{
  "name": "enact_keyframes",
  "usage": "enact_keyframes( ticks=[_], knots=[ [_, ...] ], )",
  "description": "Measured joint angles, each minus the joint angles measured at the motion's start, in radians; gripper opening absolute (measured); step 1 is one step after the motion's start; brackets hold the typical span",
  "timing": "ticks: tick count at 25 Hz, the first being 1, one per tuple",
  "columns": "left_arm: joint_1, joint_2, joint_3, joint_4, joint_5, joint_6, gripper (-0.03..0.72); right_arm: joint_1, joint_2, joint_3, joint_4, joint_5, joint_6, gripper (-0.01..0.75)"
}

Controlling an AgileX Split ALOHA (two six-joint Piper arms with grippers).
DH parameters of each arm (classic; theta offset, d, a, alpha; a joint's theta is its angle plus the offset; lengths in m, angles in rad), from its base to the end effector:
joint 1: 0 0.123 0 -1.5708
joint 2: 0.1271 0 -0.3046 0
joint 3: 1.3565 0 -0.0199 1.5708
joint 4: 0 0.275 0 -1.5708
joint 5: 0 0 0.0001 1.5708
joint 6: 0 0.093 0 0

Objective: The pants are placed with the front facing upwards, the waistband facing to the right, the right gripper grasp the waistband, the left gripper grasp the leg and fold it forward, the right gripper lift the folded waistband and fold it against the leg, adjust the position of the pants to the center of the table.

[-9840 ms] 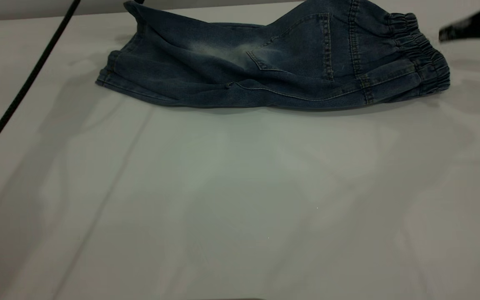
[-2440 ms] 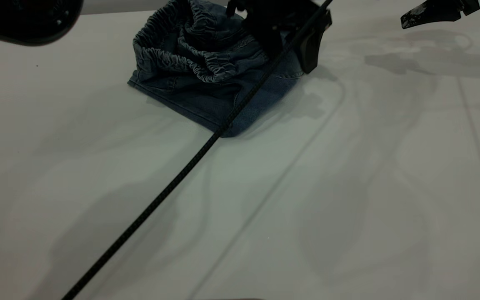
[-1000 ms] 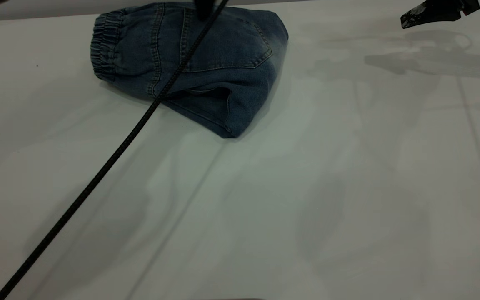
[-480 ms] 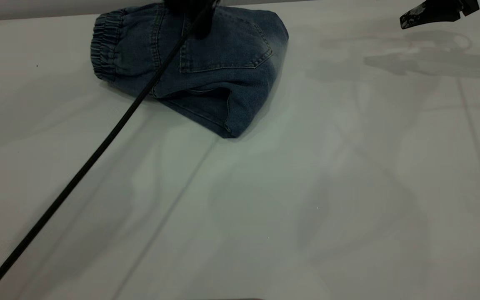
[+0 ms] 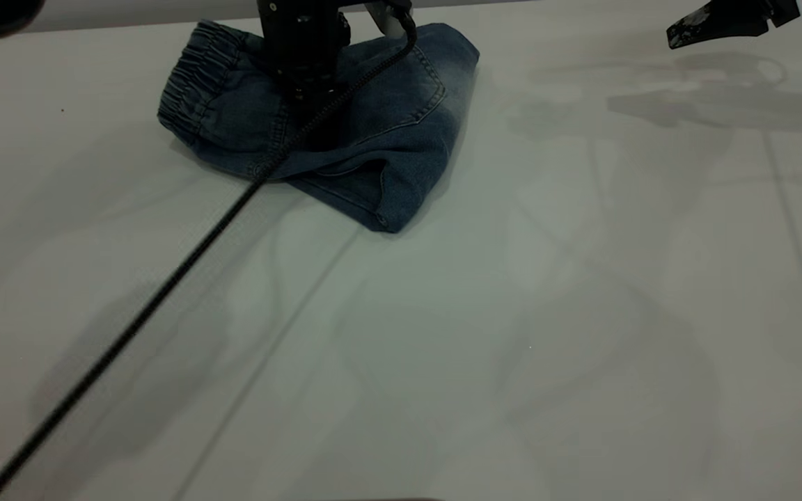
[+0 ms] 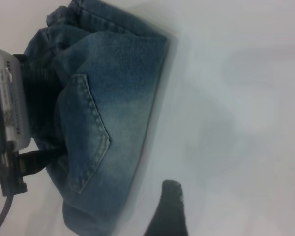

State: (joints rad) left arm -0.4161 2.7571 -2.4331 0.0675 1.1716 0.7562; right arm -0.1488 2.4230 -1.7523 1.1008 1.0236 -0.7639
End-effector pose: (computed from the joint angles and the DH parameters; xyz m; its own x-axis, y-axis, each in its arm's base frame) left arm 0.5343 -0.2298 0.0638 -0.3621 0.9293 -0.0720 0.9158 0.3691 0.1580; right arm 0.5186 -0.0061 0.1013 -0.9345 0.1620 -0.3169 -0.1295 0.6746 0.7267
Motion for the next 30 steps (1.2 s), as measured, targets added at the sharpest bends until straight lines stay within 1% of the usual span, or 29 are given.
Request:
enact_keyframes(
  ticks=[3,6,9,12,16,19,25,30],
  knots=[
    [-0.003,0.002,-0.003,-0.016,0.0,-0.12,0.547,0.0,0.0,0.0,0.0,0.001,0.0,0.568],
    [-0.02,0.006,-0.023,-0.021,0.0,-0.291,0.538,0.0,0.0,0.0,0.001,0.0,-0.001,0.568],
    [-0.056,0.022,-0.069,-0.041,0.001,-0.478,0.52,0.0,0.0,0.0,0.002,0.0,-0.001,0.568],
    [-0.101,0.04,-0.13,-0.086,0.001,-0.595,0.505,0.0,0.0,0.0,0.005,-0.001,-0.002,0.568],
    [-0.142,0.055,-0.17,-0.139,0.001,-0.619,0.502,0.0,0.0,0.0,0.005,-0.001,-0.002,0.568],
    [-0.144,0.055,-0.171,-0.137,0.001,-0.62,0.5,0.0,0.0,0.0,0.006,0.0,-0.002,0.568],
    [-0.142,0.025,-0.203,-0.023,0.001,-0.623,0.496,0.0,-0.004,0.0,0.004,0.008,-0.002,0.568],
    [-0.138,-0.087,-0.214,0.029,0.001,-0.623,0.496,0.0,-0.079,-0.004,-0.074,0.01,0.004,0.568]
  ],
)
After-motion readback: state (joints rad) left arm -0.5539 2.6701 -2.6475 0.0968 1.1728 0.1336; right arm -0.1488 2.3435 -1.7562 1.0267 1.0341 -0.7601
